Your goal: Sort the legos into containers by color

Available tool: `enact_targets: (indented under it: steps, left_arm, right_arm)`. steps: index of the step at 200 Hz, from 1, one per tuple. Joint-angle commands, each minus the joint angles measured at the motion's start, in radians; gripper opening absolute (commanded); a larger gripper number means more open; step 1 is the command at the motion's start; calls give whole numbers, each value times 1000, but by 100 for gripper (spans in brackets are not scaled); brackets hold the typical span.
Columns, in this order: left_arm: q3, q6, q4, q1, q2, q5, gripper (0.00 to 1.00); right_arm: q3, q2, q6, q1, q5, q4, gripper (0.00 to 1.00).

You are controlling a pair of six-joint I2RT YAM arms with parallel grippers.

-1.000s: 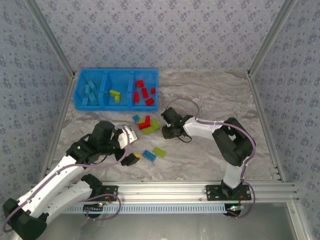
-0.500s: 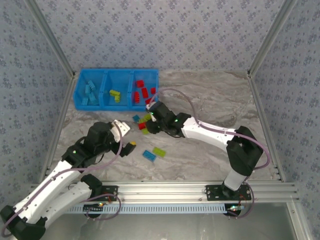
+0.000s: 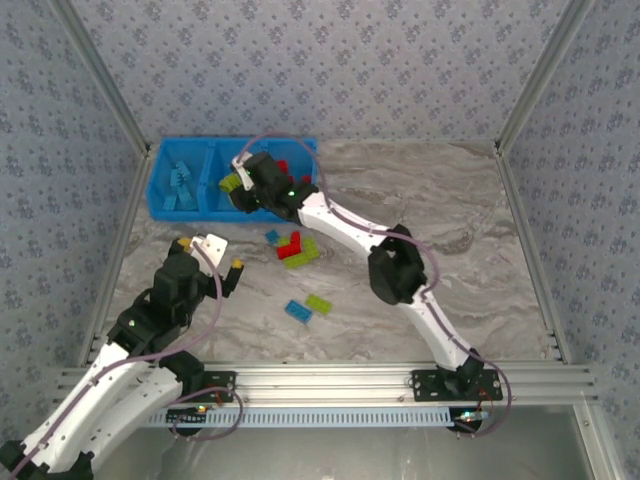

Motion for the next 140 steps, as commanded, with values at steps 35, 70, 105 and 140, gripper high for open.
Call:
enact_targets:
  steps: [35,70,105,140]
  left_arm:
    - [10,18,14,5,36,19,99]
    - [8,24,15,5,39,21,99]
    - [8,22,14,5,48,19,99]
    - [7,18,13,5,55,21,99]
  right_arm:
    - [772,392,-40,-16,41,-506,63]
    - [826,406,-54,-17,32,-584,68]
    - [826,345,-69,-6,37,-644,69]
    - [826,241,-142,1,29,-849,79]
